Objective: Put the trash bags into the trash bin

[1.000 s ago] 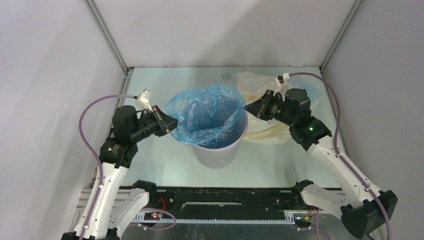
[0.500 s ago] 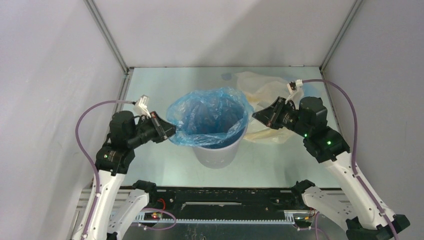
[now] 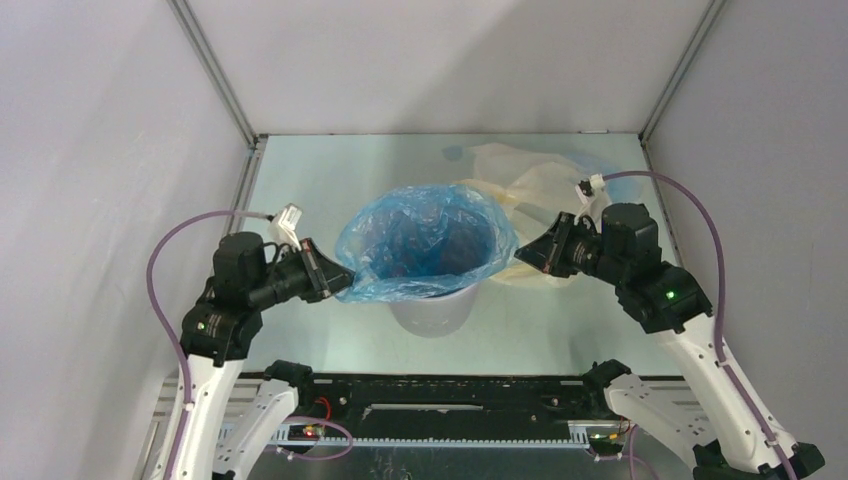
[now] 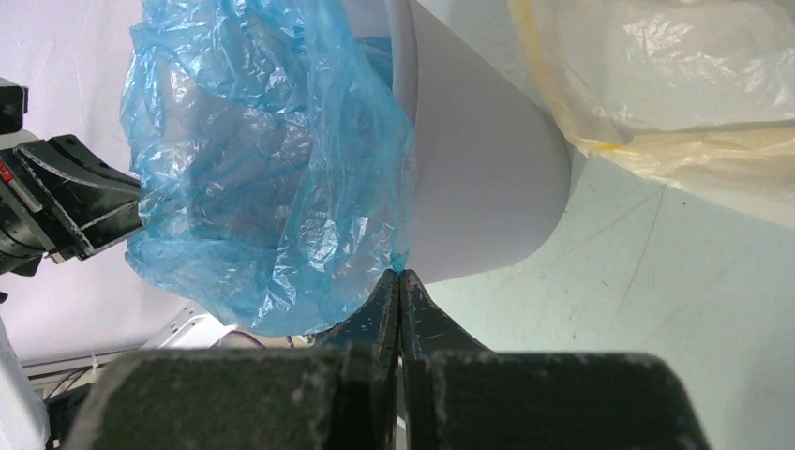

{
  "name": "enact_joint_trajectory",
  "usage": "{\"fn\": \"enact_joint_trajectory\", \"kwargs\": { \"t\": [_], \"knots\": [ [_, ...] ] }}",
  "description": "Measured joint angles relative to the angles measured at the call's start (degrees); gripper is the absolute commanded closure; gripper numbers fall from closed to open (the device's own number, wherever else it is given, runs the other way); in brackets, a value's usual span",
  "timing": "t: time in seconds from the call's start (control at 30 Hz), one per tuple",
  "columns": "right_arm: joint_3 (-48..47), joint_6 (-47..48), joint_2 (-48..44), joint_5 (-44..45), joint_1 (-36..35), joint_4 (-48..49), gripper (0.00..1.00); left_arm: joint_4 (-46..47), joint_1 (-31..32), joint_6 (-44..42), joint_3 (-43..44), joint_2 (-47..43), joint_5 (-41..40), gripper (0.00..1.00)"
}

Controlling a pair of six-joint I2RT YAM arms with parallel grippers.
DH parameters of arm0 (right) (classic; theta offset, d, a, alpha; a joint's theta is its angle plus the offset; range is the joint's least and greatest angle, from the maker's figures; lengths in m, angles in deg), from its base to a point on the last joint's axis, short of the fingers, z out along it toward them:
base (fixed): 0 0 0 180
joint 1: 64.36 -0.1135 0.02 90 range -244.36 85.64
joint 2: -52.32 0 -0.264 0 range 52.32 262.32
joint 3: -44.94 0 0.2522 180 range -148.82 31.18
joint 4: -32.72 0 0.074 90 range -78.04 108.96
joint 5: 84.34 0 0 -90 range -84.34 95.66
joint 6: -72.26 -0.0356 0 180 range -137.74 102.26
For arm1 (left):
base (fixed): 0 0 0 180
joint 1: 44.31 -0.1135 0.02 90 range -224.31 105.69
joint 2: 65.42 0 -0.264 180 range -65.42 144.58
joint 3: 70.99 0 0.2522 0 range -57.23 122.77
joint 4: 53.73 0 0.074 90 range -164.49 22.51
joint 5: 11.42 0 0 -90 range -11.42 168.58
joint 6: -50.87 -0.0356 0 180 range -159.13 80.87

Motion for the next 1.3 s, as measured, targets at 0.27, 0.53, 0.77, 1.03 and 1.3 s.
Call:
{"fn": "enact_joint_trajectory", "kwargs": {
  "t": [0.27,0.53,0.77,1.03,1.3],
  "knots": [
    [1.3,1.5,-0.9,0.0,0.0,-1.0,1.0,-0.5,0.0,-1.3,-3.4,-2.0,-0.7,0.96],
    [7.1,2.0,2.6,-0.1,0.0,1.5,1.0,1.2,0.0,-2.4,-9.7,-2.4,-5.7,0.97],
    [7.3,2.4,5.5,0.0,0.0,4.7,1.0,5.3,0.0,-2.7,-13.1,-2.4,-7.4,0.97],
    [7.8,2.4,1.1,0.0,-0.2,5.0,1.0,7.1,0.0,-2.1,-13.1,-3.7,-4.6,0.99],
    [7.8,3.7,-3.6,-0.7,-0.3,0.9,1.0,4.6,0.0,-2.2,-10.9,-5.3,2.6,1.0]
  ]
}}
